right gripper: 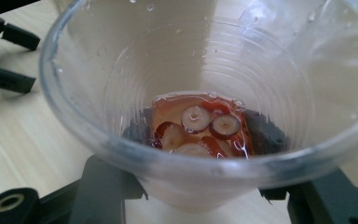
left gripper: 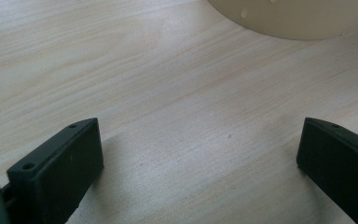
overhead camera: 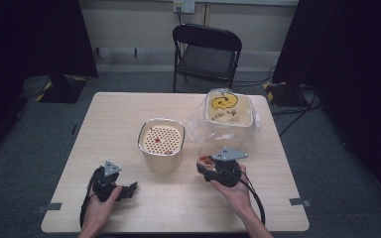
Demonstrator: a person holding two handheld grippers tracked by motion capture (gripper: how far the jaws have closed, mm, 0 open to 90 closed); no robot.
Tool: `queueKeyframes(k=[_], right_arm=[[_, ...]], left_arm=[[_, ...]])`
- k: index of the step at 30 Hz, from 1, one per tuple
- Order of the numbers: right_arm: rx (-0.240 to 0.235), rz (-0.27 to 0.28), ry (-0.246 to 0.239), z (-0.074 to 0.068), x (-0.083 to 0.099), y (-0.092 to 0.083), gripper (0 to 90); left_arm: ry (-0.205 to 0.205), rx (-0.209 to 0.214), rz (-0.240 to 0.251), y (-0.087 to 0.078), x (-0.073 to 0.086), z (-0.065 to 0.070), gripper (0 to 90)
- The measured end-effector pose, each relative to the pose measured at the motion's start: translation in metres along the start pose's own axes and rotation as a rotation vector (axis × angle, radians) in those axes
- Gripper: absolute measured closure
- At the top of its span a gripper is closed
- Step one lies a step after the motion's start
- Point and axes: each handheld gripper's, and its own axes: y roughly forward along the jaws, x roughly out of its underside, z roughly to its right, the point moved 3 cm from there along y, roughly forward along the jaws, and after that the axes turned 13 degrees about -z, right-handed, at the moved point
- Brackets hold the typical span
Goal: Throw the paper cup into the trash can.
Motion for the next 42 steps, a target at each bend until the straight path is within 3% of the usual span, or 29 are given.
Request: queueKeyframes(k=[11, 20, 32, 34, 36, 38, 42], right_arm=[[0.162, 0.030, -0.087, 0.010, -0.057, -0.017, 49.4], [0.273, 0.022, -0.191, 0.012, -0.099, -0.018, 50.0], [0.425, 0.053, -0.294, 0.006, -0.128, 0.011, 50.9], [0.462, 0.035, -0.323, 0.007, -0.128, 0.018, 51.0], [0.528, 0.008, -0.369, 0.007, -0.129, 0.026, 51.0], [0.563, -0.013, -0.401, 0.007, -0.132, 0.030, 51.1], [0.678, -0.043, -0.496, 0.001, -0.139, 0.033, 51.1]], left_arm=[[0.004, -0.001, -0.002, 0.000, 0.000, 0.000, 0.0], [0.003, 0.000, -0.002, 0.000, 0.000, 0.000, 0.0], [0.003, -0.001, -0.002, 0.000, 0.000, 0.000, 0.0], [0.003, 0.001, -0.002, 0.000, 0.000, 0.000, 0.0], [0.003, 0.000, -0.001, 0.000, 0.000, 0.000, 0.0], [0.001, -0.001, 0.000, 0.000, 0.000, 0.000, 0.0], [0.004, -0.001, -0.002, 0.000, 0.000, 0.000, 0.0]])
